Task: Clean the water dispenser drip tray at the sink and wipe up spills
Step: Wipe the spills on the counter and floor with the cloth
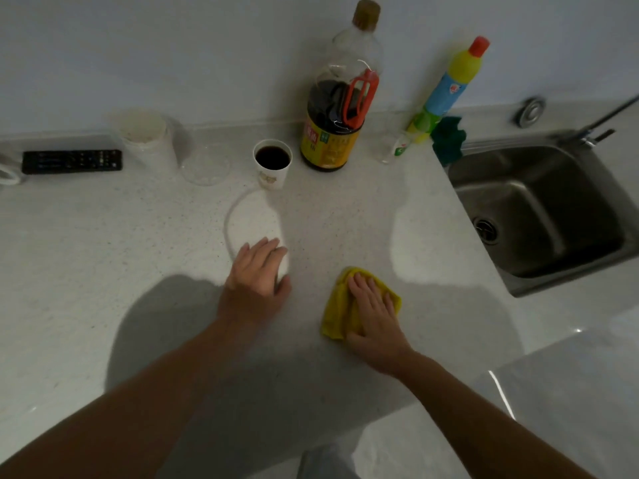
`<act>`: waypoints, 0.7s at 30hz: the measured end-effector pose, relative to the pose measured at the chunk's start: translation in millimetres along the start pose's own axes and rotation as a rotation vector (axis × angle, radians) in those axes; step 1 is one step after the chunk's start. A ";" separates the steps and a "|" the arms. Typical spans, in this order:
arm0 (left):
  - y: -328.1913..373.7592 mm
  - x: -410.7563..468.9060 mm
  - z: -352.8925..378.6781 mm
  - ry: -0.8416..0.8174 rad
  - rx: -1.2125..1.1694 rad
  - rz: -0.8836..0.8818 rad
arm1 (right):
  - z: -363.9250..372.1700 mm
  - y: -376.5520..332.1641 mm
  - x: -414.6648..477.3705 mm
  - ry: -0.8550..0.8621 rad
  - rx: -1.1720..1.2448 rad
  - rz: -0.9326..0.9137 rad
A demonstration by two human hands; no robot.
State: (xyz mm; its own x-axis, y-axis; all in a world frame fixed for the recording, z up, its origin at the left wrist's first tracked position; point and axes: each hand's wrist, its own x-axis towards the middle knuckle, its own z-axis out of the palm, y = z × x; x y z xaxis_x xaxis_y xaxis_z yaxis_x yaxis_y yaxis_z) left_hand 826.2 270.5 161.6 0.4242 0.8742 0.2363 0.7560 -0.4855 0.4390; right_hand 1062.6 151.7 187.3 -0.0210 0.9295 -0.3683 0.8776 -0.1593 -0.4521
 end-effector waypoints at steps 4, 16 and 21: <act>-18.2 -2.9 -4.1 -0.083 0.113 0.073 | -27.5 9.5 40.2 0.140 0.145 0.245; -25.7 -5.0 -4.9 -0.211 0.277 -0.094 | -57.9 38.8 174.7 0.189 -0.364 0.148; -22.4 -2.8 -10.7 -0.244 0.250 -0.107 | -36.2 2.5 120.9 0.049 -0.383 -0.046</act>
State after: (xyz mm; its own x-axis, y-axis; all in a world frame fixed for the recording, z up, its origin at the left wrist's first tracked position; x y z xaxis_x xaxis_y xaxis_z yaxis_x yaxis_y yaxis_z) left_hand 802.7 279.1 160.4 0.4198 0.9072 -0.0266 0.8883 -0.4047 0.2171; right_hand 1079.6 275.7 171.0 -0.0497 0.9491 -0.3112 0.9918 0.0100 -0.1278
